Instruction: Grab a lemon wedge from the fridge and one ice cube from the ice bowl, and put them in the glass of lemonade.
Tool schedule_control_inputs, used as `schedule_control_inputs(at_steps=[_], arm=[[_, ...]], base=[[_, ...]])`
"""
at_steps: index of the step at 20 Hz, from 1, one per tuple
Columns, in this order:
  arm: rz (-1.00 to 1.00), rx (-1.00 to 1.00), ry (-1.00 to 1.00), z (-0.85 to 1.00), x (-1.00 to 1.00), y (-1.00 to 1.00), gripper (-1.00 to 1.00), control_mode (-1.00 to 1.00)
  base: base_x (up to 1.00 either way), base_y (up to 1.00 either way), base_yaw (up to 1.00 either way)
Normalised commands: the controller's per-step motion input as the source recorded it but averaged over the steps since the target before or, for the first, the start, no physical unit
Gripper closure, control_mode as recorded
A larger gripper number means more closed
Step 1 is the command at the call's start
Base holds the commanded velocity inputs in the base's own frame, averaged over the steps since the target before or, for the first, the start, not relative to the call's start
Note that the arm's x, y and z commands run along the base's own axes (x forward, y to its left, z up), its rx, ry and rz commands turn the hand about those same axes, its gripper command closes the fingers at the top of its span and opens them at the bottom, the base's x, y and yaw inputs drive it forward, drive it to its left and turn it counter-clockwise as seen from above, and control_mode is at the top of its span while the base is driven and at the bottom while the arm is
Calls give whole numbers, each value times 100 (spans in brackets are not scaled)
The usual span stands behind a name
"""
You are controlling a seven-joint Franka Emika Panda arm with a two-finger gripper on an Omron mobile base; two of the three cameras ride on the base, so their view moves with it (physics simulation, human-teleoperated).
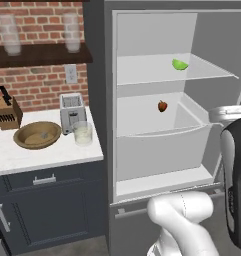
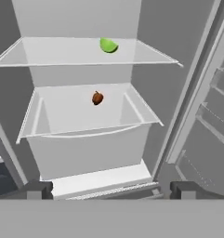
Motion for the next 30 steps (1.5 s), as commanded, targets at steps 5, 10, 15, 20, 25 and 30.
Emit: schedule_control_inputs(at_steps=[5,10,15,20,25,30], arm=[[0,-17,1,68,21,0,-100,-100],[2,-1,0,11,24,-10,-100,-100],[-1,0,0,-5,64,-14,-100,-100],[3,1,6,0,96,-46,-100,-100],[4,3,-1,-15,81,-42,-100,-100],[2,0,0,-11,90,-20,-100,-100]], base=[[0,0,0],[0,0,0],[0,0,0],[0,0,0],[0,0,0],[0,0,0]])
